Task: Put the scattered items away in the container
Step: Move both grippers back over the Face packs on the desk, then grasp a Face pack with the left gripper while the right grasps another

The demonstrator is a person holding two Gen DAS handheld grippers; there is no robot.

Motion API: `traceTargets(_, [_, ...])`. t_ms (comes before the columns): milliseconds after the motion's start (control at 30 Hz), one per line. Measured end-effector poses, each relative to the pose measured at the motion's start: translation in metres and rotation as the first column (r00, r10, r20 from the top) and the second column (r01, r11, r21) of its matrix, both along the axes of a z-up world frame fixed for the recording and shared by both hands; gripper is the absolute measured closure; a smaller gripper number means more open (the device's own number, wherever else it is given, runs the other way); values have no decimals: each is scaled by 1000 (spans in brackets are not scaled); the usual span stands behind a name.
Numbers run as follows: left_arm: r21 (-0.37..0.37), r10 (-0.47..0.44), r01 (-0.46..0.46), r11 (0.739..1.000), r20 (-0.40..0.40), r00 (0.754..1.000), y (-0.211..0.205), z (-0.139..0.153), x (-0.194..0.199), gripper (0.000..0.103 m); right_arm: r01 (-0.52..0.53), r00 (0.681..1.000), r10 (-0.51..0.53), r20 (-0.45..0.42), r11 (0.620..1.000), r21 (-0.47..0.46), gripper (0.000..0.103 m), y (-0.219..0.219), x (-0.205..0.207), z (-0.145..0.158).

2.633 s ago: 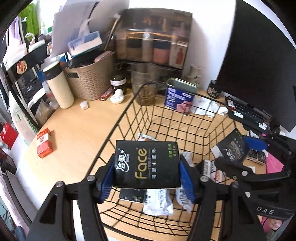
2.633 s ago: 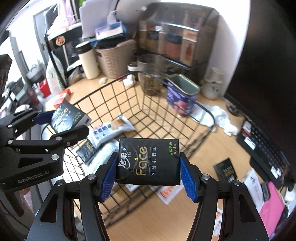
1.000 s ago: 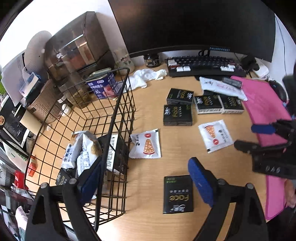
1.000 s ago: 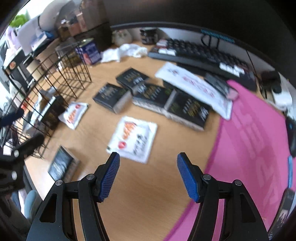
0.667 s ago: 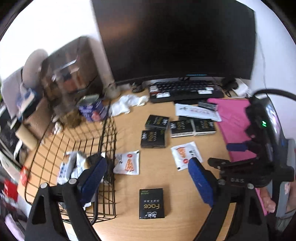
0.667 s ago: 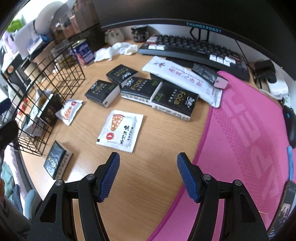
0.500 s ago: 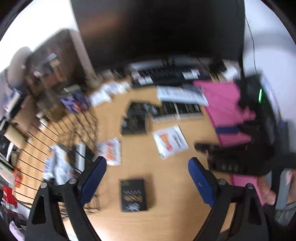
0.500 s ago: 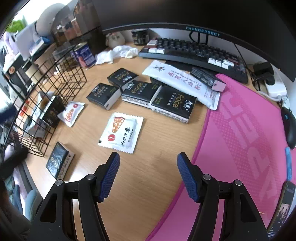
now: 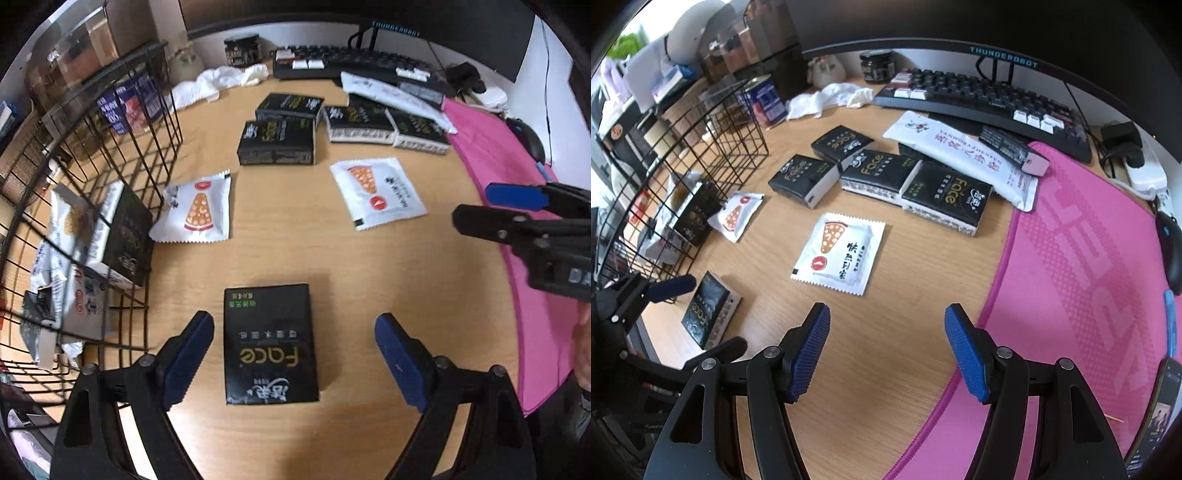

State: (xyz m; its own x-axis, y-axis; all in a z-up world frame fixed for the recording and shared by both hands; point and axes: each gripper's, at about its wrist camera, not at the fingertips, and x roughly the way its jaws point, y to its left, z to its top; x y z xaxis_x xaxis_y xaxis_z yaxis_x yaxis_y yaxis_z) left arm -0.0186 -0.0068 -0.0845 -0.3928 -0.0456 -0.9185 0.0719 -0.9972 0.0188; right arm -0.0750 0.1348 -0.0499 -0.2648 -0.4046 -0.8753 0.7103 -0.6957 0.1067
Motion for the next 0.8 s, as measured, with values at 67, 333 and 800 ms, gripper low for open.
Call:
traceTargets(67, [38,12,-12,999,-1,1000,-6,-3,-1,16,-4,1000,4,-2,1000,4,38,-1,0,-1])
traceTargets(333, [32,41,-40,999,-11,999,-18,4,-7,51,40,999,-40,-16,999,31,38,6,-20,-7])
traceTargets(800, [72,-56,63,995,-93,994,5,34,-85,51,183,980,-180,-81,983,34,38,33,-86,11])
